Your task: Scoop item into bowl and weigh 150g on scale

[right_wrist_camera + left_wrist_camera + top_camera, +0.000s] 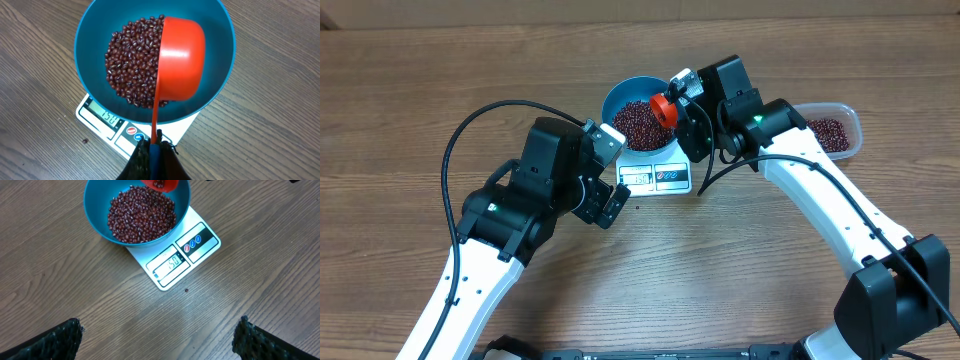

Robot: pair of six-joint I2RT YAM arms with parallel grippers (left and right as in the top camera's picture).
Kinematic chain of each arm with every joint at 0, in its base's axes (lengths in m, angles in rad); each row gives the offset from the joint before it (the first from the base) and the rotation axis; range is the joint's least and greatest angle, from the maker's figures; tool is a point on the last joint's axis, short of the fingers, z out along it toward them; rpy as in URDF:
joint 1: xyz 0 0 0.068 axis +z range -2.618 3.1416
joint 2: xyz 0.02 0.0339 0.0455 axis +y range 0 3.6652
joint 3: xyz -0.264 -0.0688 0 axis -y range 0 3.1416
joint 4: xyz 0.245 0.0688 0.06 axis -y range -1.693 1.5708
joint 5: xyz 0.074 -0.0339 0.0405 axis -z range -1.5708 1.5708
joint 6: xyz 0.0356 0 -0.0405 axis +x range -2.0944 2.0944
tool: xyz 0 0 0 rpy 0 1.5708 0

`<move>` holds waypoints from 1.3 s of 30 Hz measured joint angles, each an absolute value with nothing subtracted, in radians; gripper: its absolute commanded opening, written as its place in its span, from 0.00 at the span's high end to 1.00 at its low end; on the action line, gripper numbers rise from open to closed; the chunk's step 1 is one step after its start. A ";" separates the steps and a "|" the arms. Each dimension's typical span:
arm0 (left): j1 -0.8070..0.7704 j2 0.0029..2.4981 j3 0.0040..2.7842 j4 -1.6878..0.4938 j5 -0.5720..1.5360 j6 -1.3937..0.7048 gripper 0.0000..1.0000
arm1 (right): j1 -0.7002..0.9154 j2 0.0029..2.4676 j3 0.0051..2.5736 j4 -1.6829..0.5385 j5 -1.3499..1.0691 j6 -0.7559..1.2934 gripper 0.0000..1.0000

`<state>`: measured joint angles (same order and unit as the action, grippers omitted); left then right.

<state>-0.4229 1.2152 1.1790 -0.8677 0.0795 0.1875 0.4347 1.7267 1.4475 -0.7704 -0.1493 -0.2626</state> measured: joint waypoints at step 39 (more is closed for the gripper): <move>-0.423 1.216 1.179 -0.868 0.080 0.187 0.00 | -0.262 1.560 1.450 -1.003 -0.644 -0.183 0.96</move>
